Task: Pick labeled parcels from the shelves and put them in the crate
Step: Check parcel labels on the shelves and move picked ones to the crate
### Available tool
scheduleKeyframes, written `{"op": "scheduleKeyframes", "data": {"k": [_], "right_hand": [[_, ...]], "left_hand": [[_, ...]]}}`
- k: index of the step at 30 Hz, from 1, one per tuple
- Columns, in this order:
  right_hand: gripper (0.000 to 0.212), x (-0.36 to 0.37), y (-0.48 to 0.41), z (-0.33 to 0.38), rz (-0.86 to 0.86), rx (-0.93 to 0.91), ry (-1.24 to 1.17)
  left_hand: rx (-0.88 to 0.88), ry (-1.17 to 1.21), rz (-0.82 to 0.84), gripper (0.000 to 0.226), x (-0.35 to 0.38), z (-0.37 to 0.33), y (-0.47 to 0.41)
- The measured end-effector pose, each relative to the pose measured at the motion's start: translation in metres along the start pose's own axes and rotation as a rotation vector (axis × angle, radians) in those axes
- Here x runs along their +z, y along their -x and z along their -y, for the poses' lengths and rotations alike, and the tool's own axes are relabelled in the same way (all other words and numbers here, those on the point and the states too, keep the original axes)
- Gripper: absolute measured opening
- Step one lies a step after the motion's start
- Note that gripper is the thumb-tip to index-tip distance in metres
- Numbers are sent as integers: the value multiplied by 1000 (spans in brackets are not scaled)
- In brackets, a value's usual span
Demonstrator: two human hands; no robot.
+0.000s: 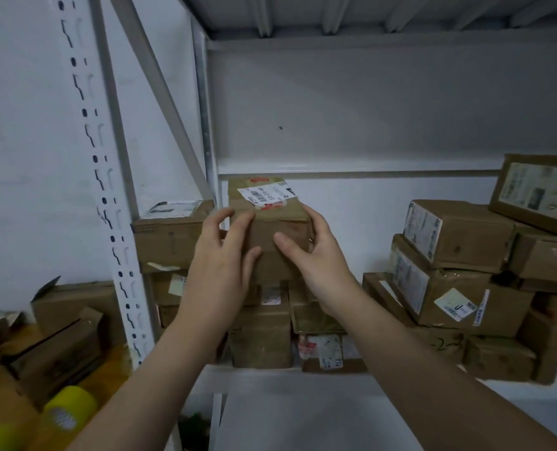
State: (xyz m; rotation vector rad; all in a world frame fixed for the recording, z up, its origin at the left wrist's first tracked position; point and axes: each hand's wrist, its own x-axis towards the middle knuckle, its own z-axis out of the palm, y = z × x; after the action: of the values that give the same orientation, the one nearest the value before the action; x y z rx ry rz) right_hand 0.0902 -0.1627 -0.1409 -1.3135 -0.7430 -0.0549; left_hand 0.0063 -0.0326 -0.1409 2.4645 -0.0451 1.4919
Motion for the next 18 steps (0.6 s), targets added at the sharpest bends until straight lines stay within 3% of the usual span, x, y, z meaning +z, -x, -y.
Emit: {"op": "scheduleKeyframes", "data": {"k": [6, 13, 18], "right_hand": [[61, 27, -17, -19, 0, -25, 144], [59, 26, -21, -25, -100, -41, 210], [60, 26, -26, -22, -85, -61, 224]], "left_hand": [[64, -379, 43, 53, 1, 36, -13], [117, -309, 120, 57, 8, 41, -20], [82, -286, 73, 54, 10, 43, -24]]}}
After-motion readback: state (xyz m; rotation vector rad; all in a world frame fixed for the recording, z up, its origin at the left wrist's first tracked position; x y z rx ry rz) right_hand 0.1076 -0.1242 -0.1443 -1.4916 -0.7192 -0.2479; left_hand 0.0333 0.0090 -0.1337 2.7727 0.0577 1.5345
